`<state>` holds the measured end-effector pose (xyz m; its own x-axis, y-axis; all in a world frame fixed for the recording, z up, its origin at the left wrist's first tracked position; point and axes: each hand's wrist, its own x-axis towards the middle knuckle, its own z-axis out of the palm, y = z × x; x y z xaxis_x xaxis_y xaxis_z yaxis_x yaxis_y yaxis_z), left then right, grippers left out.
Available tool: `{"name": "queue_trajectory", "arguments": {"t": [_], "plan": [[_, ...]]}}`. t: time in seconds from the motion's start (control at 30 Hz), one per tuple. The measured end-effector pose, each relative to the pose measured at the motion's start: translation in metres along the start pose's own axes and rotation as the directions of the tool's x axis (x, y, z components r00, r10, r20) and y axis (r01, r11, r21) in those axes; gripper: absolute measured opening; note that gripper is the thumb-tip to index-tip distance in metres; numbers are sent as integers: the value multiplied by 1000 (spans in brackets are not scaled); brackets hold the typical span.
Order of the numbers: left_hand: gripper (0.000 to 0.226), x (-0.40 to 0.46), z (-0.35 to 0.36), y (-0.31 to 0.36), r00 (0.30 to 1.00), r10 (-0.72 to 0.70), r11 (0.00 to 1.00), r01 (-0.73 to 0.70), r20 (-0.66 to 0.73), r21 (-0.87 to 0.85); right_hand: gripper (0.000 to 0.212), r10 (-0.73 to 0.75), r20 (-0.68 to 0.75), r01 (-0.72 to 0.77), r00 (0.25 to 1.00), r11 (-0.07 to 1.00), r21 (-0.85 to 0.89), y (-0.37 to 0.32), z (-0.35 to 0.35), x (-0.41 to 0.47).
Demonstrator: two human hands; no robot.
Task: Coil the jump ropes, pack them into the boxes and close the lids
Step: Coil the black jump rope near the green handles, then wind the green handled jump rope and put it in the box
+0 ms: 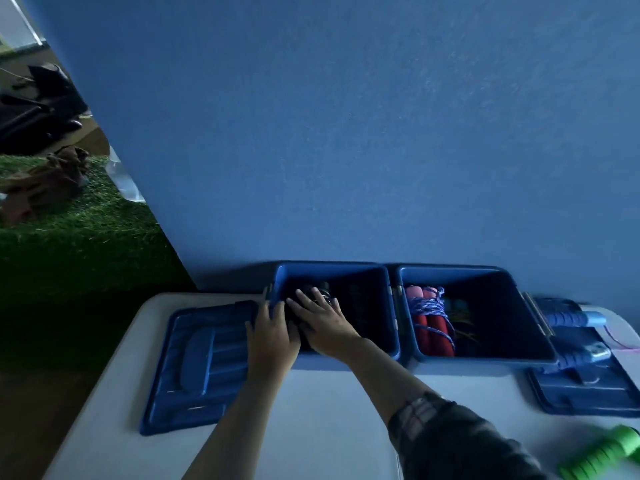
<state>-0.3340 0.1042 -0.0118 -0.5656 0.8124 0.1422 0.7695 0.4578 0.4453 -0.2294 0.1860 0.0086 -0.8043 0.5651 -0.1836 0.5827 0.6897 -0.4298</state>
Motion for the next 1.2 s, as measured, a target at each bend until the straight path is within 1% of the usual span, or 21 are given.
{"name": "queue_trajectory", "arguments": {"t": [0.07, 0.1, 0.2, 0.27, 0.37, 0.5, 0.53, 0.6, 0.67, 0.7, 0.77, 0.83, 0.9, 1.0, 1.1, 1.17, 1.2], "plan": [[50, -5, 3, 9, 997, -77, 993, 76, 8, 90, 53, 6, 6, -6, 1000, 1000, 11, 2, -1, -8], [55, -7, 3, 14, 996, -94, 988, 93, 7, 121, 53, 5, -5, -5, 1000, 999, 32, 4, -3, -14], [57, -16, 2, 31, 999, -39, 978, 40, -11, 206, 53, 31, -69, -21, 997, 990, 138, 11, -9, -40], [61, -21, 1, 41, 999, 14, 973, -5, -40, 231, 52, 75, -120, -52, 990, 982, 184, 18, -14, -61], [54, -27, 0, 50, 998, 16, 987, -5, -65, 159, 51, 129, -182, -87, 975, 971, 224, 28, -16, -86], [37, -29, 6, 45, 996, 40, 999, -39, -82, 12, 50, 109, -201, -69, 974, 978, 197, 33, -10, -96], [34, -29, 7, 42, 994, 71, 997, -70, -89, 13, 51, 100, -195, -63, 976, 980, 189, 32, -7, -96], [29, -31, 9, 37, 974, 190, 980, -182, -126, 76, 52, 105, -176, -70, 979, 978, 194, 31, -4, -93], [34, -36, 11, 36, 934, 321, 940, -294, -157, 171, 52, 131, -165, -93, 978, 971, 221, 32, -1, -92], [37, -38, 13, 37, 918, 362, 922, -327, -164, 207, 52, 142, -165, -102, 976, 968, 230, 32, 0, -92], [40, -41, 16, 42, 918, 362, 917, -320, -161, 237, 52, 151, -179, -106, 972, 966, 236, 34, 1, -94], [39, -46, 20, 51, 936, 317, 931, -277, -151, 239, 52, 150, -227, -97, 962, 969, 229, 39, -2, -101], [42, -53, 24, 66, 944, 308, 934, -278, -114, 225, 51, 152, -300, -87, 942, 972, 219, 47, -4, -113], [48, -70, 34, 99, 930, 365, 918, -354, -32, 178, 50, 196, -373, -130, 907, 972, 194, 68, -8, -140], [44, -87, 48, 137, 912, 409, 899, -409, 36, 153, 47, 252, -447, -167, 858, 961, 222, 95, -10, -174], [42, -101, 59, 163, 898, 434, 886, -441, 79, 146, 46, 297, -457, -202, 838, 948, 245, 115, -12, -199], [45, -108, 64, 177, 891, 446, 879, -455, 91, 145, 47, 324, -443, -231, 836, 940, 251, 125, -13, -212]]}}
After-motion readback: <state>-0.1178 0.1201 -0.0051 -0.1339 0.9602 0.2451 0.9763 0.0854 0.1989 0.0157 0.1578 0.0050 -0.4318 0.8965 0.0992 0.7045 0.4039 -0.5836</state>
